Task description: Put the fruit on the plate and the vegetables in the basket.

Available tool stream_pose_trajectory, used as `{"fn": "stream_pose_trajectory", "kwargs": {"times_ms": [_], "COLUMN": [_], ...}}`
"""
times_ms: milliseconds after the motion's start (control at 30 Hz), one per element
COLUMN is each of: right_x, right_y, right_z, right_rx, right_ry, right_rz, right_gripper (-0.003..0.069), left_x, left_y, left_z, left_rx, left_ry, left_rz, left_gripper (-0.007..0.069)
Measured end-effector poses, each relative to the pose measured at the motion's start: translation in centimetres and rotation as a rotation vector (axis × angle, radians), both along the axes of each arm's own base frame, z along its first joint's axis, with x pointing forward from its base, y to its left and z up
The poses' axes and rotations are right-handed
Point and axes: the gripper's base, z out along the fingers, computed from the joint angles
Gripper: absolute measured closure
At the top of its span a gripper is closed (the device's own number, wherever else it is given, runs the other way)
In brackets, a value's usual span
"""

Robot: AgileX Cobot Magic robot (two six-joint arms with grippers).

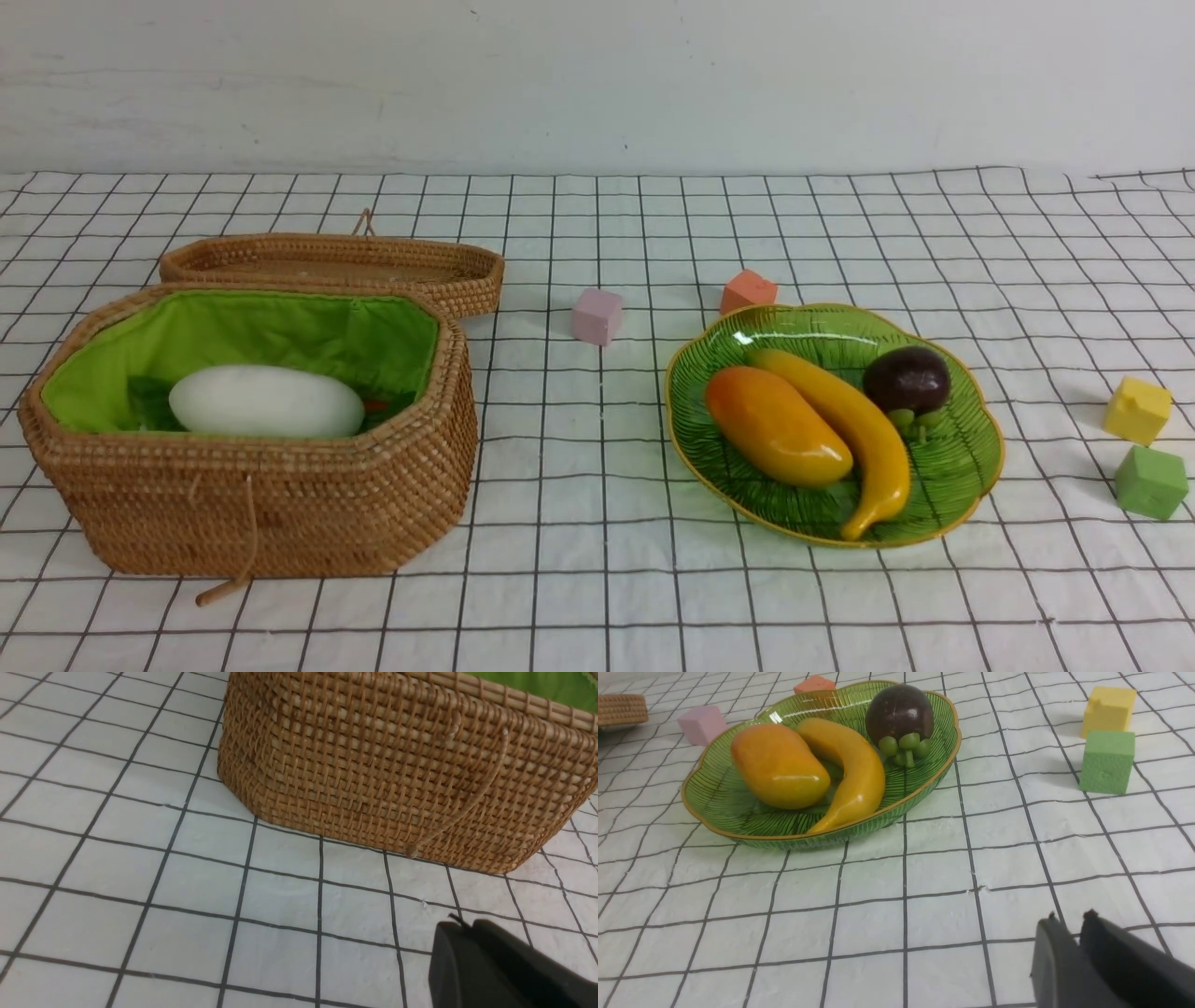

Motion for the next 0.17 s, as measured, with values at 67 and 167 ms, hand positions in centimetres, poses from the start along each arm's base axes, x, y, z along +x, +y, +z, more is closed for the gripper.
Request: {"fn": "stream_pose_trajectory", "kwargs": {"times_ms": [67, 167], "right_x": [0.0, 0.0], "right_y": [0.0, 0.0], "right_z": [0.0, 0.0], "right_rx": [0.0, 0.0], "right_ry": [0.0, 0.0], "right_rz": [0.0, 0.0], "right_gripper": [0.0559, 0.0557], "left_x": [0.0, 0.0], "left_y": [0.0, 0.0], "left_z": [0.0, 0.0], "left_rx": [0.0, 0.0], "left_ry": [0.0, 0.0], "left_rz": [0.0, 0.0], "left_gripper": [0.0603, 0.0602]}}
